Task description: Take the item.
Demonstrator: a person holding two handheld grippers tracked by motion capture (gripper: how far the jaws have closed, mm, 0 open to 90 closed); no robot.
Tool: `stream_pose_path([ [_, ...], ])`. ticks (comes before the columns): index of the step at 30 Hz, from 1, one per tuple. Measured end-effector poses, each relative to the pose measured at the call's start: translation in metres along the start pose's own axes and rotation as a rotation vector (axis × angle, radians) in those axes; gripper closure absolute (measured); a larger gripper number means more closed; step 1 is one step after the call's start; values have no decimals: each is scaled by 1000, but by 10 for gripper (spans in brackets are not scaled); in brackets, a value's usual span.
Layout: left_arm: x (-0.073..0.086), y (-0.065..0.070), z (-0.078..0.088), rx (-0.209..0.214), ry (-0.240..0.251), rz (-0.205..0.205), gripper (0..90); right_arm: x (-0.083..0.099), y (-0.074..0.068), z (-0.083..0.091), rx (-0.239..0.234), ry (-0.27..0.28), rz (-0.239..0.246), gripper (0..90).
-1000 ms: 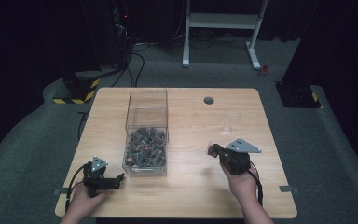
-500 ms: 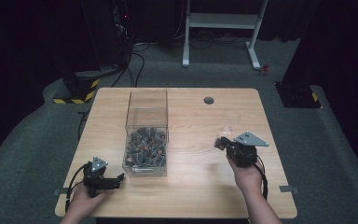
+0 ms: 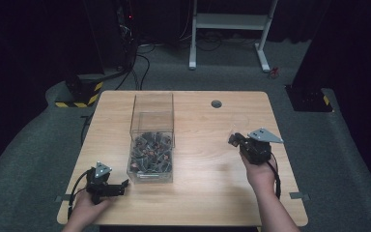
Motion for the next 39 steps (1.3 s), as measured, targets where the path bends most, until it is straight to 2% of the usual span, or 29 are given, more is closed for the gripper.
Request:
stream_pose_path([
  [8,0,0,0,0,0,-1,6,-8,12,-4,29,5,4,900],
  [13,0,0,0,0,0,-1,6,-12,19,-5,46,6,-10,900],
  [27,0,0,0,0,0,0,6,-31,40,-14,96,14,7,900],
  [33,0,0,0,0,0,0,6,-34,52,-25,124,-8,5,900],
  [39,0,0,0,0,0,0,6,-30,64,-38,149,-39,-29,900],
])
Point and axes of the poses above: each handheld gripper's, and its own axes: z roughly backward along the jaws, x roughly out of its underside, y roughly to its right, the point moved 10 cm from there along -z, roughly forward along the jaws, and after that the axes turned 7 degrees about z, right-handed, at the moved point
